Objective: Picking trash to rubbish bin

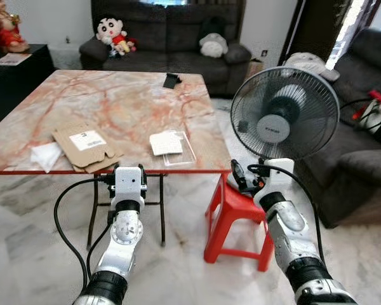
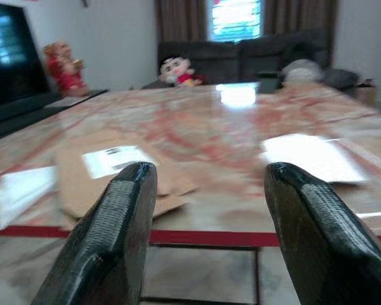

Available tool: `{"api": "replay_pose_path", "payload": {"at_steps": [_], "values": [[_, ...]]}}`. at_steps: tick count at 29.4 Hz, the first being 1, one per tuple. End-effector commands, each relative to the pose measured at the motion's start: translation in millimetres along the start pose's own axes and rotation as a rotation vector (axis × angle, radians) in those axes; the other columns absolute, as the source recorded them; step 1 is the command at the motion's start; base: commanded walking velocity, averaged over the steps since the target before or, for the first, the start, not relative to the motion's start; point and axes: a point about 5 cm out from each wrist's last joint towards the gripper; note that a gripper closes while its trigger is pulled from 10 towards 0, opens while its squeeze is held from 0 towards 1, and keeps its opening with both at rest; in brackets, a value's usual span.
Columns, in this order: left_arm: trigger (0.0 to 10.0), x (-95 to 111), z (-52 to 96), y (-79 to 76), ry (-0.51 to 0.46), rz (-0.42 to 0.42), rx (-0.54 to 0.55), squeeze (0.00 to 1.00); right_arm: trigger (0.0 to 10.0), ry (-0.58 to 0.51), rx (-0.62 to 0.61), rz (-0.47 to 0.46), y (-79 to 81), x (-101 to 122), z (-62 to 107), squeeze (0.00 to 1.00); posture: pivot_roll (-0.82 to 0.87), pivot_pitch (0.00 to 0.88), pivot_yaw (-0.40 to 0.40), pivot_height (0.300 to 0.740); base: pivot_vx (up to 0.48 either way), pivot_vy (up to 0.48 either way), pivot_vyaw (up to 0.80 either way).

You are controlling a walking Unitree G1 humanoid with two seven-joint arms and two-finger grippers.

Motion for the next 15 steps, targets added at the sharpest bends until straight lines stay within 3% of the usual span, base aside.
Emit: {"api": "replay_pose_path", "payload": {"at_steps": [1,7,12,15], "values": [[10.0,1.6,-1.5,0.1,-0.001,-0.003,0.001,0.00,10.0,-0.011,0.008,-0.008,1.3,4.6,-3.2,0.00,-0.03,0.032,-0.089,0.740,0.281,0.000,0.00],[10.0,1.7,-1.7,-0.4,-0.001,-0.001,0.002,0.00,10.0,-0.017,0.014,0.023,0.6,6.4,-3.3,0.00,-0.03,0.032,-0.090,0.740,0.279,0.000,0.00],[10.0,2.3,-2.6,-1.1,-0.004,0.000,0.000,0.00,10.0,-0.013,0.014,0.022,1.0,6.1,-3.7,0.00,-0.03,0.029,-0.090,0.740,0.280,0.000,0.80],[10.0,2.9,-2.9,-1.6,-0.006,0.002,0.000,0.00,10.0,-0.014,0.009,0.008,0.6,5.8,-3.7,0.00,-0.03,0.027,-0.091,0.740,0.279,0.000,0.00]]}}
Point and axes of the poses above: a point about 5 cm out from each wrist's last joint towards the gripper, its own z axis pointing back from the gripper into the wrist, its own x axis along the axis of the wrist's last joint, y = z × x, and after that the axes turned 4 degrees about z, right-handed
